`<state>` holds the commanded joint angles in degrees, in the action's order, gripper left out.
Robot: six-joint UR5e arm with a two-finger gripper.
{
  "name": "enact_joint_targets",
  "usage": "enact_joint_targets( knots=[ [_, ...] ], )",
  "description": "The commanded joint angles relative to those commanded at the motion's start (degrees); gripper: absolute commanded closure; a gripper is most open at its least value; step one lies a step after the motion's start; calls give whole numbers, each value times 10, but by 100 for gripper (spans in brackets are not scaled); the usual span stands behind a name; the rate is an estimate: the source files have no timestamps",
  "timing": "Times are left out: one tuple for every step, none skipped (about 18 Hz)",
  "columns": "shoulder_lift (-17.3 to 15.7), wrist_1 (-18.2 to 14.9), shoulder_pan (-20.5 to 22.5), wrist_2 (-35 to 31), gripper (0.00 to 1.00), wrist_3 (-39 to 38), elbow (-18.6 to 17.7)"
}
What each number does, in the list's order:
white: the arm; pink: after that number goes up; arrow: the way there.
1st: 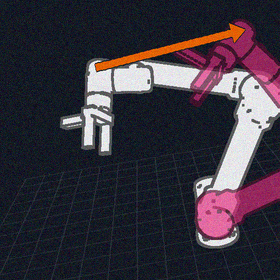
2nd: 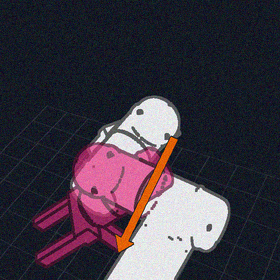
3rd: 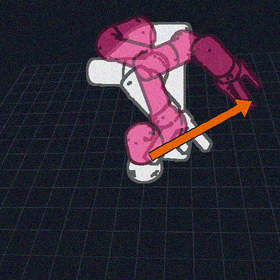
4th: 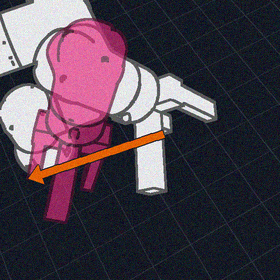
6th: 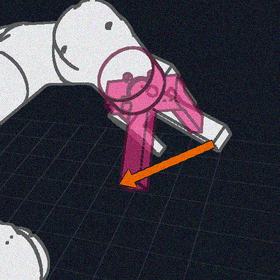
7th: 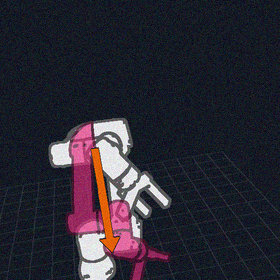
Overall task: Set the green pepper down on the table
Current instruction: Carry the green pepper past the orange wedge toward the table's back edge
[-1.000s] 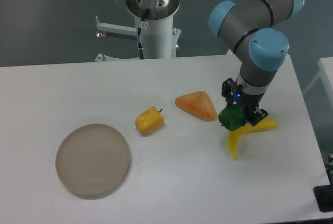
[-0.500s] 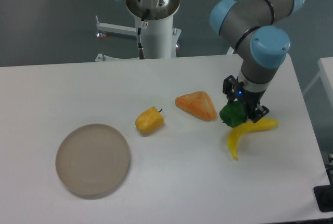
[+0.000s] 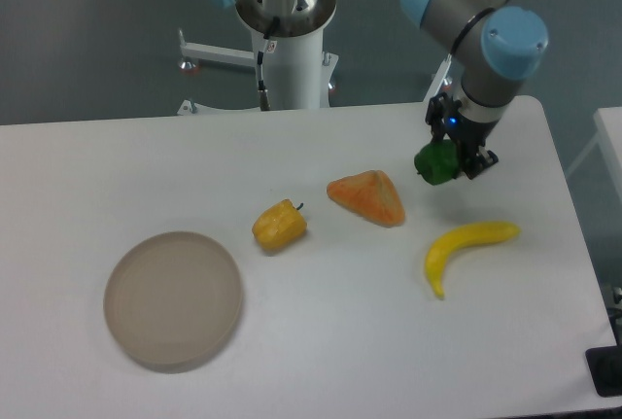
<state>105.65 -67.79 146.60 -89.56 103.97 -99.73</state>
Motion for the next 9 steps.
enact_joint_targets(
  knots=[
    [-8,33,1,1,93,2,-28],
    [-11,46,2,0,93,6,-41],
    [-11,50,2,0,92,14,-49],
    [-11,50,2,0,91,19,-52],
    [-11,50,3,0,89,22,-53],
    [-11,50,6,1,88,26,-55],
    [-11,50,11,0,85,35,-56],
    [-13,50,17,1,79,49,-56],
    [-15,50,25,2,72,59,-57]
  ],
)
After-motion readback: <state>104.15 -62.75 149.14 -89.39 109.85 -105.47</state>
